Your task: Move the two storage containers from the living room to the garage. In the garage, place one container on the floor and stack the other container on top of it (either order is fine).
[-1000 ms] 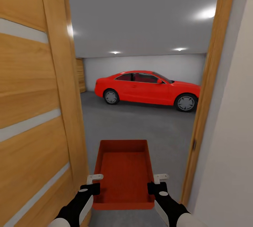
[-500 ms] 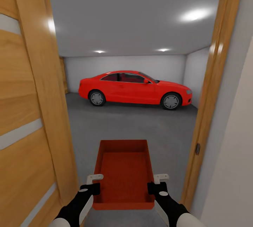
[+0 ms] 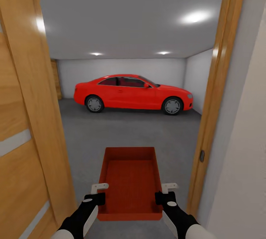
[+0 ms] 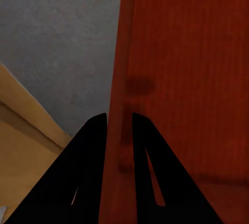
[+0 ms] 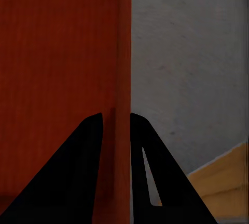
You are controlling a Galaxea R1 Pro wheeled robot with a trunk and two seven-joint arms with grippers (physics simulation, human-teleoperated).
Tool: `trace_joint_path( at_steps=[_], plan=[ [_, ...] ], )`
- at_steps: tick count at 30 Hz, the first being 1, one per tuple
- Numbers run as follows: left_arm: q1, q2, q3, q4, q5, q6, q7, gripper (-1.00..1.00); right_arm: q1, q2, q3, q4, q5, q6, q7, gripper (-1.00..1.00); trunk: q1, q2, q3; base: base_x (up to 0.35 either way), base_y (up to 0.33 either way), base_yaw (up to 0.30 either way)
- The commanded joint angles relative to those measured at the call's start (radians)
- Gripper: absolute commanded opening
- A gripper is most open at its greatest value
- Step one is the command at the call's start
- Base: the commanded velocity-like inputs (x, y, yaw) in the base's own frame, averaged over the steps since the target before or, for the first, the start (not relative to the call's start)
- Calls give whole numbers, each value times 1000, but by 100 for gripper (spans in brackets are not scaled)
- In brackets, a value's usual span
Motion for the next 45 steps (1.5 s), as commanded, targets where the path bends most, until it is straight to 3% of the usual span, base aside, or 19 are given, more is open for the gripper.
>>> trace_joint_path(
  at_steps=[1, 24, 36, 45],
  plan=[
    [0, 0, 18, -2, 65, 8, 3, -100, -1, 0, -33, -3, 4, -53, -11, -100, 0, -1, -1, 0, 0, -156],
    [0, 0, 18, -2, 65, 8, 4, -100, -1, -1, -34, -3, 4, -54, -11, -100, 0, -1, -1, 71, 62, -12],
    [0, 0, 18, -2, 65, 8, 4, -100, -1, 0, -34, -3, 4, -54, -11, -100, 0, -1, -1, 6, 1, -234],
    [0, 0, 18, -2, 65, 8, 4, -100, -1, -1, -34, -3, 6, -55, -11, -100, 0, -1, -1, 150, 117, -45]
  ],
)
